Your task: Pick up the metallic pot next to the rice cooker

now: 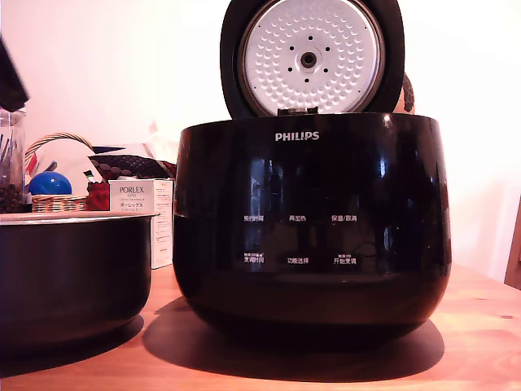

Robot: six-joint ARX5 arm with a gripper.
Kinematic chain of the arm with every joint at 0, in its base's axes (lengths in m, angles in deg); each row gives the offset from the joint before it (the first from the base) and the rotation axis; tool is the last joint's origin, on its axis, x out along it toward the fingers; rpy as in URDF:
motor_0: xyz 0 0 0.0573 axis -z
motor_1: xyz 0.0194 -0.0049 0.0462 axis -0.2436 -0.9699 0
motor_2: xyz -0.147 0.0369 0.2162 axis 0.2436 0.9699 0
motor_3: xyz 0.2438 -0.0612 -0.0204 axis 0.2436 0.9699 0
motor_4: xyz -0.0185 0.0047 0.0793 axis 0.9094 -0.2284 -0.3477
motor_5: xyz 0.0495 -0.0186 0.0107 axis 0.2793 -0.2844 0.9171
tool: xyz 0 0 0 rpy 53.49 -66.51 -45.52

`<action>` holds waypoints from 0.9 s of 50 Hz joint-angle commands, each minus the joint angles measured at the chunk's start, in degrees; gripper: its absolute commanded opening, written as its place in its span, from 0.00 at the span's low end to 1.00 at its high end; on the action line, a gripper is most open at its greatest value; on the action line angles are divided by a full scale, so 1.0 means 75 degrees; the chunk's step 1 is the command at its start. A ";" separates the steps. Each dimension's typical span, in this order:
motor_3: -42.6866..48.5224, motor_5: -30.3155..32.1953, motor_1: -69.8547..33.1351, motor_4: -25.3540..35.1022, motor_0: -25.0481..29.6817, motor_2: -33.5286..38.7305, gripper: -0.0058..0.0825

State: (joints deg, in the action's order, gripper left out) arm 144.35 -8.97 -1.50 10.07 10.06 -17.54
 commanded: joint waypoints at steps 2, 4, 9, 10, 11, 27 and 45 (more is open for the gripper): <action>-0.0085 0.0020 -0.0344 -0.0009 0.0291 0.0079 0.26; -0.0119 0.0020 -0.0487 -0.0026 0.0420 0.0079 0.30; -0.0248 0.0023 -0.0965 -0.0402 0.0667 0.0079 0.44; -0.0268 0.0023 -0.1072 -0.0487 0.0708 0.0079 0.46; -0.0291 0.0029 -0.1166 -0.0629 0.0740 0.0082 0.48; -0.0315 0.0752 -0.2463 -0.2168 0.0953 0.0079 0.52; -0.0326 0.1125 -0.3206 -0.2291 0.1000 0.0079 0.52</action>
State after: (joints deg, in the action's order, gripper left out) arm 141.22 -2.06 -24.82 -7.15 17.04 -17.54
